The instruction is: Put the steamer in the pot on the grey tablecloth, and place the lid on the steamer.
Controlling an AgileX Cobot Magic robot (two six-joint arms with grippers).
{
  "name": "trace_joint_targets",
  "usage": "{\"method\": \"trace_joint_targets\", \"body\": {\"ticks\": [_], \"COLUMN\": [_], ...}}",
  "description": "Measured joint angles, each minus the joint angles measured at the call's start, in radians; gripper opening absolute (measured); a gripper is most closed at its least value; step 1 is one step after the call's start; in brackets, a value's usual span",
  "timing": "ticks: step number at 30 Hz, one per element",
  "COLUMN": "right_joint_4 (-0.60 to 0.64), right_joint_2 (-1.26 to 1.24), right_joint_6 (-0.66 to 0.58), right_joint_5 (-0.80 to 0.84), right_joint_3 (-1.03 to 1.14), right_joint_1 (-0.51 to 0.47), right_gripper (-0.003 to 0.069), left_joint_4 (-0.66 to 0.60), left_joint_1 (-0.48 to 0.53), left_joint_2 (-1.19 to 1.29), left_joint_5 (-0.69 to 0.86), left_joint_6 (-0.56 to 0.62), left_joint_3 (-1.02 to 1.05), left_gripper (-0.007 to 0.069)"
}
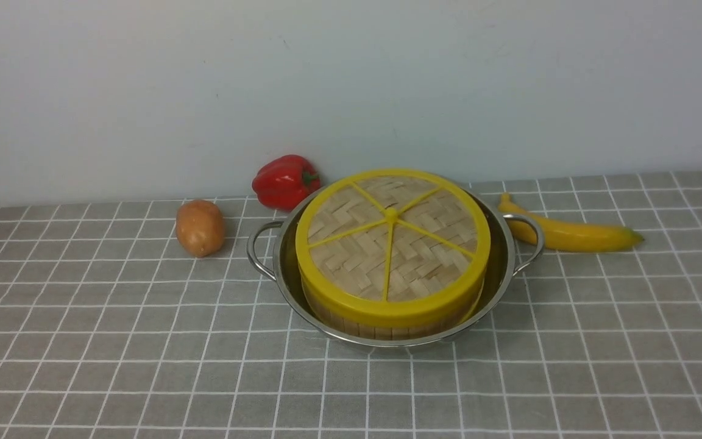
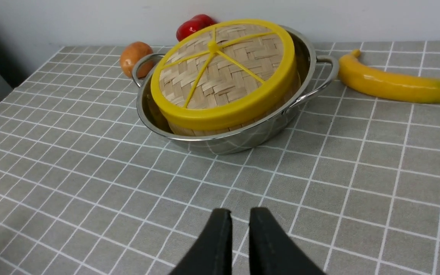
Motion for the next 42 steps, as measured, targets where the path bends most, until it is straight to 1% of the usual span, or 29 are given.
{"method": "trace_joint_targets", "body": {"ticks": [10, 20, 22, 23, 24, 25, 27, 30, 32, 34, 36, 42], "right_joint_4": [0.001, -0.004, -0.014, -0.018, -0.018, -0.020, -0.028, -0.054, -0.072, -0.082, -0.104, -0.125], "right_joint_2": [0.000, -0.003, -0.013, -0.025, -0.041, -0.044, -0.071, -0.097, -0.118, -0.126, -0.136, -0.142], "right_joint_6": [0.000, 0.000, 0.000, 0.000, -0.002, -0.002, -0.032, -0.071, -0.097, -0.103, -0.105, -0.105], "right_joint_5": [0.000, -0.001, -0.015, -0.051, -0.124, -0.136, -0.335, -0.467, -0.517, -0.532, -0.585, -0.691], "right_joint_3": [0.000, 0.000, 0.000, 0.004, 0.016, 0.018, 0.072, 0.145, 0.239, 0.282, 0.386, 0.536], "right_joint_1": [0.000, -0.002, -0.024, -0.062, -0.111, -0.129, -0.249, -0.333, -0.400, -0.420, -0.446, -0.441], "right_gripper": [0.0142, 0.0169, 0.0174, 0.0177, 0.0182, 0.0183, 0.0192, 0.0197, 0.0202, 0.0204, 0.0209, 0.0225], "left_joint_4": [0.000, 0.001, 0.001, 0.001, 0.001, 0.001, 0.001, 0.001, 0.001, 0.001, 0.001, 0.001], "left_joint_1": [0.002, 0.002, 0.002, 0.002, 0.002, 0.002, 0.002, 0.002, 0.002, 0.002, 0.002, 0.002], "left_joint_2": [-0.001, -0.001, -0.001, -0.001, -0.001, -0.001, -0.001, -0.002, -0.003, -0.003, -0.003, -0.003], "left_joint_5": [-0.025, -0.025, -0.025, -0.025, -0.025, -0.025, -0.025, -0.025, -0.025, -0.025, -0.025, -0.026], "left_joint_6": [0.000, 0.000, 0.000, 0.000, 0.000, 0.000, 0.000, 0.000, 0.000, 0.000, 0.000, 0.000], "left_joint_3": [0.015, 0.015, 0.015, 0.015, 0.015, 0.015, 0.015, 0.015, 0.015, 0.015, 0.015, 0.015], "left_gripper": [0.0022, 0.0022, 0.0022, 0.0022, 0.0022, 0.0022, 0.0022, 0.0022, 0.0022, 0.0022, 0.0022, 0.0022]}}
